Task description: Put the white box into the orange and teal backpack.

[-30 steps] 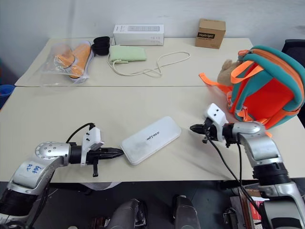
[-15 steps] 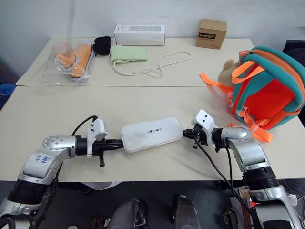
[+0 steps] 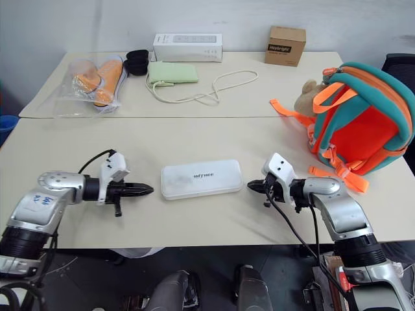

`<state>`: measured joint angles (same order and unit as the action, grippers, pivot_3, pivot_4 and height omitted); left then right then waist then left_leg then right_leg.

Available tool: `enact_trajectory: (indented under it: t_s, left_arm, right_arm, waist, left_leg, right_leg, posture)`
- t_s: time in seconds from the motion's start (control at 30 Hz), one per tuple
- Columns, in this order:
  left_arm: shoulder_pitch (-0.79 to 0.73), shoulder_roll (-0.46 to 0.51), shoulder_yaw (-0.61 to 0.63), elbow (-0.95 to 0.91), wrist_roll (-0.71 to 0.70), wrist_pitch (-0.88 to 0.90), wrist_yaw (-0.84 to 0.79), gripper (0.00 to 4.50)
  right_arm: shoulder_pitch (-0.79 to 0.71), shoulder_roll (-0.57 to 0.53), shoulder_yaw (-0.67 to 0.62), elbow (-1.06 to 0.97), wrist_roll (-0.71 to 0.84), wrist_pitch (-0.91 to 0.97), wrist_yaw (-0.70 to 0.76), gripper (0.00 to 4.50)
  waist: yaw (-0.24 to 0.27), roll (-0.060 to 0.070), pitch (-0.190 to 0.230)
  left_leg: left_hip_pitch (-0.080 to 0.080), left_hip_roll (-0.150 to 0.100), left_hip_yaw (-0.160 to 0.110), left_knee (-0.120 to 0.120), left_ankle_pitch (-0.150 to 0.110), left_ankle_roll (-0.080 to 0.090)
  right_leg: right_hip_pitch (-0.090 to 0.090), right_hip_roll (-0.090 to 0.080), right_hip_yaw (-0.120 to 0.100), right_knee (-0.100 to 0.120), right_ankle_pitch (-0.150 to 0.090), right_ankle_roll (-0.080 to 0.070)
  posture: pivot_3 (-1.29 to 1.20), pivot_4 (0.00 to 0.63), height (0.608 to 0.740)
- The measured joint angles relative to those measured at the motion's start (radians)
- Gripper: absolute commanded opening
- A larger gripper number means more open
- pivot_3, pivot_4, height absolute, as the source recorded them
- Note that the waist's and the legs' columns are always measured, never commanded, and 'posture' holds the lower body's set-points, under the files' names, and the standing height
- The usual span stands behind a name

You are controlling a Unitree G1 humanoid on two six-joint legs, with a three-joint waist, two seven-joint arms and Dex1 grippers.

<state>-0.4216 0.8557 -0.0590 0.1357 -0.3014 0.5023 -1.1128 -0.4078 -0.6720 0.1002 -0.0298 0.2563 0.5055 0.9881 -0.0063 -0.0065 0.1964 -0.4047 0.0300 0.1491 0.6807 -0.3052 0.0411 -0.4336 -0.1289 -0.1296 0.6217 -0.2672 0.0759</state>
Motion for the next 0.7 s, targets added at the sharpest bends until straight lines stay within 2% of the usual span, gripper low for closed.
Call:
enact_trajectory:
  t_s: [0.07,0.2,0.37,0.5,0.7]
  left_arm:
    - [-0.019,0.003,0.012,0.024,-0.022,0.055,-0.013,0.19]
    - [-0.136,-0.037,0.09,0.078,-0.146,0.36,0.023,1.1]
    - [-0.239,-0.061,0.137,0.137,-0.283,0.779,0.06,2.68]
    - [-0.286,-0.091,0.139,0.21,-0.295,0.947,0.123,3.85]
    - [-0.318,-0.136,0.138,0.248,-0.295,0.986,0.173,3.85]
  right_arm:
    - [-0.001,0.0,0.0,0.006,0.0,-0.006,0.0,0.0]
    - [-0.003,-0.001,0.0,0.034,-0.005,-0.034,0.0,0.0]
    - [-0.016,0.0,0.0,0.065,-0.015,-0.072,-0.015,0.0]
    - [-0.043,0.008,0.0,0.101,-0.032,-0.096,-0.027,0.0]
    - [-0.069,0.023,0.008,0.142,-0.051,-0.125,-0.031,0.0]
  waist:
    - [0.004,0.0,0.0]
    - [0.006,-0.001,0.0]
    - [-0.005,-0.001,0.0]
    - [-0.009,-0.001,0.0]
    - [-0.011,-0.001,0.0]
  left_leg:
    - [0.0,0.0,0.0,0.0,0.0,0.0]
    - [-0.001,-0.001,-0.002,0.001,0.001,0.002]
    - [0.0,-0.001,-0.001,0.001,0.002,0.001]
    - [0.0,0.0,-0.001,0.001,0.003,0.0]
    - [0.001,0.0,-0.001,0.001,0.003,-0.001]
  right_leg:
    - [0.0,0.0,0.0,0.0,0.0,0.0]
    - [0.002,0.0,-0.001,0.004,0.001,0.001]
    - [0.002,0.008,0.0,0.004,0.0,0.003]
    - [0.002,0.01,0.002,0.004,0.0,0.003]
    - [0.003,0.011,0.01,0.005,0.0,0.003]
  posture:
    - [0.0,0.15,0.74]
    - [0.0,0.15,0.74]
    - [0.0,0.15,0.74]
    - [0.0,0.15,0.74]
    - [0.0,0.15,0.74]
